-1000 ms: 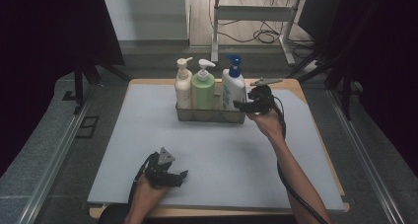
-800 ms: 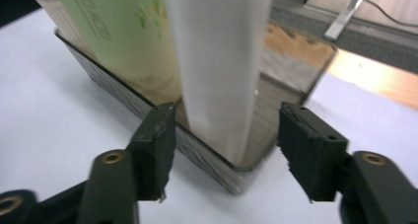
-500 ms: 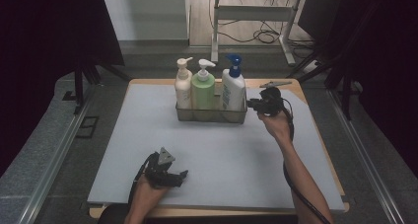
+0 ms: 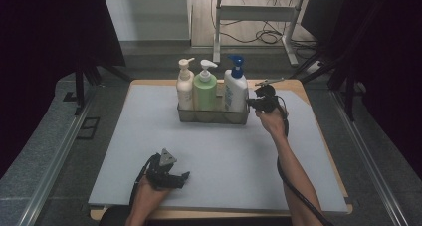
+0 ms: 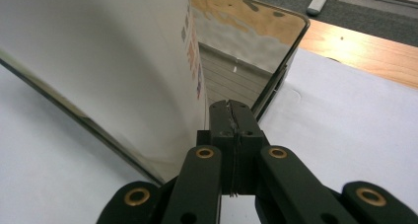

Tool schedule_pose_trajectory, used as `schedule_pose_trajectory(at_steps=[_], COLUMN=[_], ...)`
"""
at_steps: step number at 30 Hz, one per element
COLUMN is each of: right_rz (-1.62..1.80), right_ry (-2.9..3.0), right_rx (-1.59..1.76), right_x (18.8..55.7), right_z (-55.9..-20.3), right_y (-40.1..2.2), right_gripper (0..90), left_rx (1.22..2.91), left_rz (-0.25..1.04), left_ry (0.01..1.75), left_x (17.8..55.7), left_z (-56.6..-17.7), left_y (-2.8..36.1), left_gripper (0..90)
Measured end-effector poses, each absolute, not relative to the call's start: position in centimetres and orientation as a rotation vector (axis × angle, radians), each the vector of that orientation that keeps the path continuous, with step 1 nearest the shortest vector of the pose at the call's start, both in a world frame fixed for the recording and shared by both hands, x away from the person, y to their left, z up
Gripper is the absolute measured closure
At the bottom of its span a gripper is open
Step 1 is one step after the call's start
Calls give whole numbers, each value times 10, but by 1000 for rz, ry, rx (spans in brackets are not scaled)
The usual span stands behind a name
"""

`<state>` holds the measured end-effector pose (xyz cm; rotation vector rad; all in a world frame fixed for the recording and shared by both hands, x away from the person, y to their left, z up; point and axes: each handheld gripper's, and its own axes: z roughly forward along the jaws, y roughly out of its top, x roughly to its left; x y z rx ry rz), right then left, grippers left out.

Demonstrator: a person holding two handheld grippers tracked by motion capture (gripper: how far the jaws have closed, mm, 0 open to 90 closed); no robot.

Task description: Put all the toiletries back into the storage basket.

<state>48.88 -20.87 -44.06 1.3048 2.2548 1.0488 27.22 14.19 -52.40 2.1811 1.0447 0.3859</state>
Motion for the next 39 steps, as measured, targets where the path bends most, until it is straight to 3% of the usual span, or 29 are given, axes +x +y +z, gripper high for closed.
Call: schedule_pose_trajectory(at_steps=[39], right_rz=[996], right_ry=[2336], right_rx=[1290], right_x=[500], right_z=[-459], right_y=[-189], right_gripper=[876], left_rx=[2182], left_rz=[385], left_ry=[1045], left_x=[272], left_z=[-524], left_y=[142], left_gripper=[129])
